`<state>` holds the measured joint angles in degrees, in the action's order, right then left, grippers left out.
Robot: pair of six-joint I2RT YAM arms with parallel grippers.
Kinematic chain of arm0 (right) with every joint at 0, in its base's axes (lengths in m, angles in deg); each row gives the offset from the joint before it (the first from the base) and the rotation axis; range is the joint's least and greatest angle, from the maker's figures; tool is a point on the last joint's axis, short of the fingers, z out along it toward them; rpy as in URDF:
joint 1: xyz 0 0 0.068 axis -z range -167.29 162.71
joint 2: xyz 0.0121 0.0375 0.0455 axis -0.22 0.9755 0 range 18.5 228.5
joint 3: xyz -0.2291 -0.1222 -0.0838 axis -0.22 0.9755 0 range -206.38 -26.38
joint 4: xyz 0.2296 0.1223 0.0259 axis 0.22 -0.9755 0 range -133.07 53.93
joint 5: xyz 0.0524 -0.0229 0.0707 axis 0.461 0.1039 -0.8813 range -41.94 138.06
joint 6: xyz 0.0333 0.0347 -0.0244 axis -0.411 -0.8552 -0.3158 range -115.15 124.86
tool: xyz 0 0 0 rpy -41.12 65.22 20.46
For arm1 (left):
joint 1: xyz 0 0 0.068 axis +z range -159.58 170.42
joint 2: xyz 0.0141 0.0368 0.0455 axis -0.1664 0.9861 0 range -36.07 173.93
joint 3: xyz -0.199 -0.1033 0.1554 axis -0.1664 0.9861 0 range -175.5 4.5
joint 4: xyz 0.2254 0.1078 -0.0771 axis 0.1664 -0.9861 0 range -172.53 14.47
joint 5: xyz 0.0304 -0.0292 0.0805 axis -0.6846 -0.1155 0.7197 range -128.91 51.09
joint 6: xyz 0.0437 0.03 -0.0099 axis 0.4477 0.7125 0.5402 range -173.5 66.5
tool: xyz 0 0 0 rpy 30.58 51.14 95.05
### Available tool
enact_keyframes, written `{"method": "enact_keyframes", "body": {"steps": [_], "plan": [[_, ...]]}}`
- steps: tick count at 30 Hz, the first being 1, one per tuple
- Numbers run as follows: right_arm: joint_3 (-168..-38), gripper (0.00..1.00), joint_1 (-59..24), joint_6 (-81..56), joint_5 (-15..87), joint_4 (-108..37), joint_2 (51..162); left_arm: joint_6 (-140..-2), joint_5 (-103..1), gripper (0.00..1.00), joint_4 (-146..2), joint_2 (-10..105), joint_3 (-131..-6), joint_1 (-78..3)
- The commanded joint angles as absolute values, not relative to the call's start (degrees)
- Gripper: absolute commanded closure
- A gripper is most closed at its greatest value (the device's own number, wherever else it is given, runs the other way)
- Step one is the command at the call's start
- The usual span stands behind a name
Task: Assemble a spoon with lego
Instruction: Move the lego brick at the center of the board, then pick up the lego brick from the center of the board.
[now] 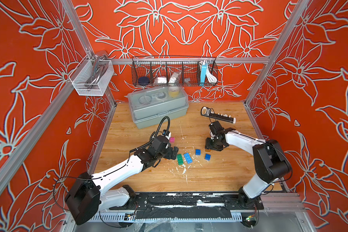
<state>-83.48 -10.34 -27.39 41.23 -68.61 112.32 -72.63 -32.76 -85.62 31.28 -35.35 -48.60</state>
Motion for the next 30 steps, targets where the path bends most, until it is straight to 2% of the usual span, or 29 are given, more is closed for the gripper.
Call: {"method": "enact_keyframes", "body": {"steps": [1, 8, 13, 26, 30], "plan": [[-82.39, 0.41, -11.44, -28.52, 45.08, -72.40, 106.76, -73.09, -32.73, 0.02, -86.08, 30.74, -36.17, -48.95], [-76.92, 0.43, -14.40, -32.44, 46.35, -72.81, 101.42, -73.88, -33.58, 0.02, -84.92, 29.67, -34.65, -49.04], [-75.74, 0.36, -16.49, -34.00, 46.85, -71.19, 102.61, -74.23, -34.24, 0.02, -84.52, 29.86, -34.23, -49.35], [-76.39, 0.36, -17.64, -32.00, 46.93, -71.99, 106.57, -74.09, -34.42, 0.02, -83.89, 30.64, -34.26, -49.48], [-76.60, 0.38, -17.75, -31.31, 48.54, -74.02, 106.37, -74.16, -34.51, 0.02, -83.81, 30.90, -34.26, -49.56]]}}
